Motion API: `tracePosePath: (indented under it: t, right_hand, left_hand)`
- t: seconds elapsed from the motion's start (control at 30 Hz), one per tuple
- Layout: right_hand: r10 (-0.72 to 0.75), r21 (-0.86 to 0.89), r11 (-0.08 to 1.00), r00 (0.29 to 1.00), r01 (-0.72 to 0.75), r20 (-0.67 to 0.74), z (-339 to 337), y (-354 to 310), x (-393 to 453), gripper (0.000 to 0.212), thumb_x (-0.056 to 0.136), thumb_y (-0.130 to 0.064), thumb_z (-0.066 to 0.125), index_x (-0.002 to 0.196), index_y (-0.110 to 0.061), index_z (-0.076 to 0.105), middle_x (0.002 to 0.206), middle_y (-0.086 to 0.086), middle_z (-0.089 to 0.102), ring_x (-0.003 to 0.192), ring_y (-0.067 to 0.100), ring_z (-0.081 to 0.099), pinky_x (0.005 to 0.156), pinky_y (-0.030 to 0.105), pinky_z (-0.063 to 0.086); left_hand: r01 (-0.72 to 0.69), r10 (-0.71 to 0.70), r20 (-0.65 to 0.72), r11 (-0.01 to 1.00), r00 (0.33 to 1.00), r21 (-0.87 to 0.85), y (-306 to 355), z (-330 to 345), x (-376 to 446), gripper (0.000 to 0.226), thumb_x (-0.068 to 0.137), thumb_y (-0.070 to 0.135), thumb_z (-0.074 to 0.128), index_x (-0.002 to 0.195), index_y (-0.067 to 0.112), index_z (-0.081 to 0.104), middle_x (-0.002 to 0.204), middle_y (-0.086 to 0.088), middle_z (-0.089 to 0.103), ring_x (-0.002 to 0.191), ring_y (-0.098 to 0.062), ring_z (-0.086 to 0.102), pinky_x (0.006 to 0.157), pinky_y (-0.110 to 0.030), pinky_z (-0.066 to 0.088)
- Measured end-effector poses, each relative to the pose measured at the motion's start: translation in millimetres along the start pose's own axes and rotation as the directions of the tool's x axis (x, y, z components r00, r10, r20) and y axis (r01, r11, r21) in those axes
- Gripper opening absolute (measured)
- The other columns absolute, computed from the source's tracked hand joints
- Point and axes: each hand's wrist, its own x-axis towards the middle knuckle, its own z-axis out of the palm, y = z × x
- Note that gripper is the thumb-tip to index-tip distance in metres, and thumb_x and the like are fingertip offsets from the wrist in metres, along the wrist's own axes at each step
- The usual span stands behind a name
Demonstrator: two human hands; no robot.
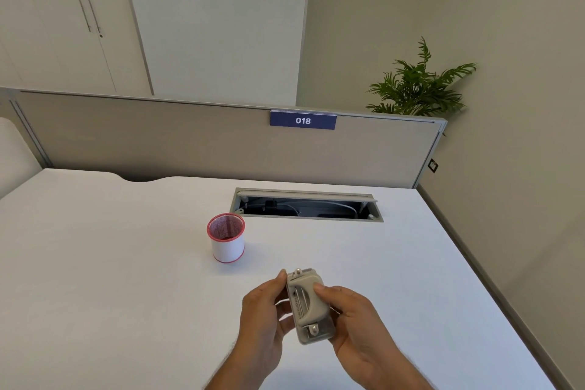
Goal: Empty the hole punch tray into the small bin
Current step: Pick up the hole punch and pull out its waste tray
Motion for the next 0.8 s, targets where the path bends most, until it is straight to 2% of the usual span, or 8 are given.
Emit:
tracePosePath:
  t: [0.1, 0.2, 0.3, 0.4, 0.57, 0.67, 0.73, 0.8]
  right_hand:
    - [0.003, 0.011, 1.0, 1.0, -0.003, -0.001, 0, 2, 1, 0.024, 0.088, -0.01, 0.067, 0.067, -0.005, 0.078, 0.077, 0.018, 0.074, 0.065, 0.026, 0.071, 0.052, 0.034, 0.057]
    - [0.018, 0.017, 1.0, 1.0, -0.018, -0.003, 0, 3, 1, 0.016, 0.086, -0.01, 0.068, 0.078, 0.0, 0.077, 0.081, 0.02, 0.074, 0.067, 0.028, 0.071, 0.053, 0.034, 0.057]
    - [0.029, 0.04, 0.999, 1.0, -0.03, 0.008, -1, 4, 3, 0.019, 0.083, -0.01, 0.069, 0.089, 0.005, 0.078, 0.084, 0.02, 0.075, 0.068, 0.028, 0.073, 0.053, 0.035, 0.057]
    - [0.028, 0.054, 0.998, 0.999, -0.029, 0.021, -2, 5, 4, 0.019, 0.078, -0.012, 0.07, 0.086, 0.002, 0.08, 0.083, 0.019, 0.076, 0.067, 0.027, 0.074, 0.052, 0.034, 0.058]
    - [0.017, 0.062, 0.998, 0.999, -0.019, 0.029, -1, 4, 9, 0.025, 0.077, -0.015, 0.07, 0.093, 0.002, 0.08, 0.085, 0.018, 0.078, 0.069, 0.026, 0.074, 0.054, 0.035, 0.059]
    - [-0.013, 0.089, 0.996, 1.0, 0.01, 0.024, -2, -2, 12, 0.026, 0.071, -0.017, 0.07, 0.087, -0.002, 0.082, 0.082, 0.018, 0.08, 0.07, 0.027, 0.077, 0.055, 0.036, 0.061]
    - [-0.028, 0.117, 0.993, 0.999, 0.026, 0.017, -4, -8, 15, 0.024, 0.071, -0.017, 0.07, 0.084, -0.002, 0.083, 0.079, 0.018, 0.08, 0.07, 0.03, 0.077, 0.056, 0.038, 0.062]
    - [-0.04, 0.143, 0.989, 0.999, 0.039, 0.004, -5, -14, 17, 0.022, 0.07, -0.017, 0.072, 0.082, -0.002, 0.083, 0.074, 0.017, 0.079, 0.067, 0.03, 0.076, 0.054, 0.038, 0.062]
  left_hand:
    - [0.017, -0.017, 0.005, 1.0, 1.0, -0.007, 0, -1, 1, 0.034, 0.101, 0.026, 0.055, 0.09, 0.01, 0.083, 0.08, -0.01, 0.078, 0.065, -0.02, 0.073, 0.052, -0.032, 0.059]
    - [0.032, -0.032, 0.009, 0.999, 0.999, -0.026, -1, -3, 2, 0.033, 0.101, 0.025, 0.056, 0.089, 0.009, 0.083, 0.081, -0.011, 0.077, 0.066, -0.022, 0.073, 0.053, -0.033, 0.059]
    - [0.055, -0.055, 0.012, 0.997, 0.998, -0.047, -2, -5, 4, 0.033, 0.101, 0.022, 0.056, 0.088, 0.007, 0.082, 0.083, -0.014, 0.077, 0.067, -0.025, 0.073, 0.056, -0.034, 0.06]
    - [0.073, -0.073, 0.007, 0.996, 0.997, -0.053, -3, -8, 6, 0.031, 0.1, 0.022, 0.058, 0.089, 0.005, 0.082, 0.084, -0.015, 0.076, 0.068, -0.027, 0.072, 0.056, -0.034, 0.06]
    - [0.049, -0.049, 0.01, 0.998, 0.999, -0.032, -5, -7, 5, 0.032, 0.099, 0.03, 0.059, 0.093, 0.007, 0.081, 0.08, -0.01, 0.075, 0.066, -0.022, 0.071, 0.056, -0.033, 0.058]
    - [0.045, -0.045, 0.018, 0.999, 0.999, -0.026, -7, -6, 2, 0.034, 0.098, 0.031, 0.061, 0.09, 0.003, 0.077, 0.073, -0.011, 0.068, 0.062, -0.023, 0.067, 0.055, -0.033, 0.057]
    - [0.056, -0.054, 0.06, 0.997, 0.997, -0.043, -10, -5, -3, 0.03, 0.094, 0.027, 0.063, 0.088, 0.001, 0.076, 0.072, -0.014, 0.066, 0.061, -0.023, 0.067, 0.055, -0.034, 0.059]
    - [0.063, -0.055, 0.134, 0.996, 0.989, -0.057, -11, -2, -9, 0.024, 0.083, 0.023, 0.067, 0.086, 0.002, 0.078, 0.078, -0.018, 0.072, 0.066, -0.025, 0.071, 0.058, -0.035, 0.062]
